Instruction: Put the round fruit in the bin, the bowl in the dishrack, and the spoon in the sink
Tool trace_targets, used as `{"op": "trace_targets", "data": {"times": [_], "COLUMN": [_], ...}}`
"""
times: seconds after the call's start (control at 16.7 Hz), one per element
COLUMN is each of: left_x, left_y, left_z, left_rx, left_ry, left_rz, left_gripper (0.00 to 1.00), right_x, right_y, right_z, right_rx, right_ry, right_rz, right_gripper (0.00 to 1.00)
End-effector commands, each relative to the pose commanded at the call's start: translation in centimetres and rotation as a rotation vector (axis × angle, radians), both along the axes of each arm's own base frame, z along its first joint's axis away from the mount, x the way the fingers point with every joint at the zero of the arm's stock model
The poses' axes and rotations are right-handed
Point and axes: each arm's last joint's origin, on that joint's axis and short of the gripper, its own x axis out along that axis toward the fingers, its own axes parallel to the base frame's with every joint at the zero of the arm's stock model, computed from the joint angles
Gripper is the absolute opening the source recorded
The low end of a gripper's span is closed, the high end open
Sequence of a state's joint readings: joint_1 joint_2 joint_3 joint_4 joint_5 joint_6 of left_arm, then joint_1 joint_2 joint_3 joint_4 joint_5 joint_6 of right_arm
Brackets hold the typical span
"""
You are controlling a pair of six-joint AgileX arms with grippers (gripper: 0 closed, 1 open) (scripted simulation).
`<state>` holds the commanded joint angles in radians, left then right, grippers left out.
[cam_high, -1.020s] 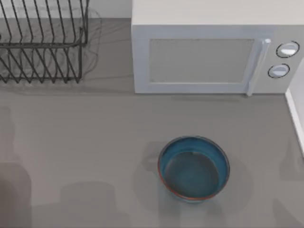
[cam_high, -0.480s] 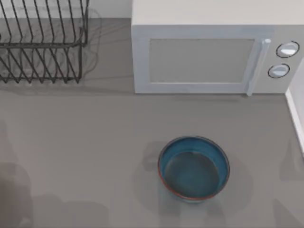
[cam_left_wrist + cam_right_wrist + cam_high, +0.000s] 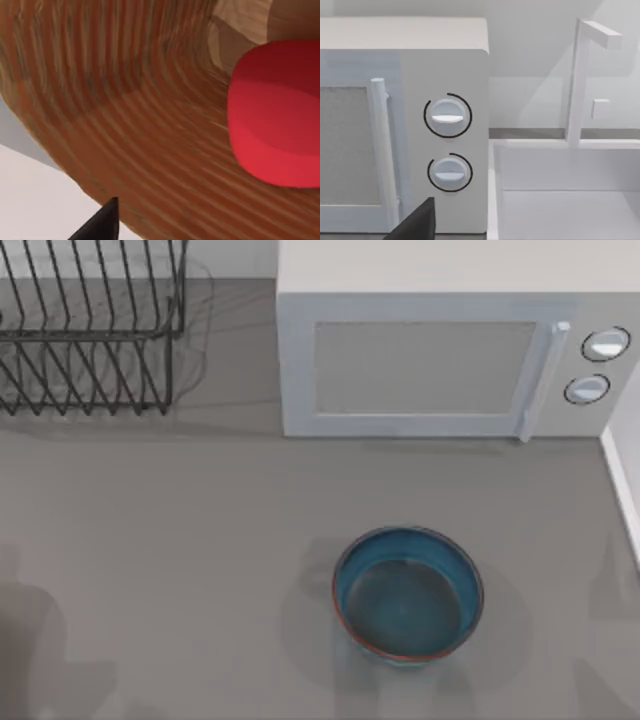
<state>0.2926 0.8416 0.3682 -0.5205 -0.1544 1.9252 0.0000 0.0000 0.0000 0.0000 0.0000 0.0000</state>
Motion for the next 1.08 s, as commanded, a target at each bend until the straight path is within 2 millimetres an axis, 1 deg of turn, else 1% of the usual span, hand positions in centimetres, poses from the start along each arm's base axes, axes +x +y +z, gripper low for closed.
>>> {"op": "trace_targets", "data": {"times": [0.24, 0.36, 0.48, 0.66, 0.84, 0.96, 1.08], "left_x": [-1.5, -2.0, -2.3, -2.7, -3.0, -3.3, -3.5], "left_y": [-1.3, -1.9, -2.5, -3.4, -4.1, -4.5, -4.7], "left_z": [-1.3, -1.7, -1.8, -1.5, -0.8, -0.2, 0.3], "left_rx": [-0.312, -0.514, -0.737, -1.072, -1.368, -1.517, -1.615], "left_ry": [-0.395, -0.578, -0.733, -0.899, -0.990, -1.019, -1.033], "left_rz": [0.398, 0.546, 0.652, 0.730, 0.728, 0.704, 0.680], "left_gripper": [1.00, 1.00, 1.00, 1.00, 1.00, 1.00, 1.00], "right_x": [0.0, 0.0, 0.0, 0.0, 0.0, 0.0, 0.0], "right_y": [0.0, 0.0, 0.0, 0.0, 0.0, 0.0, 0.0], "right_z": [0.0, 0.0, 0.0, 0.0, 0.0, 0.0, 0.0], "right_rx": [0.000, 0.000, 0.000, 0.000, 0.000, 0.000, 0.000], "right_ry": [0.000, 0.000, 0.000, 0.000, 0.000, 0.000, 0.000], "right_rz": [0.000, 0.000, 0.000, 0.000, 0.000, 0.000, 0.000], "right_gripper": [1.00, 1.00, 1.00, 1.00, 1.00, 1.00, 1.00]}}
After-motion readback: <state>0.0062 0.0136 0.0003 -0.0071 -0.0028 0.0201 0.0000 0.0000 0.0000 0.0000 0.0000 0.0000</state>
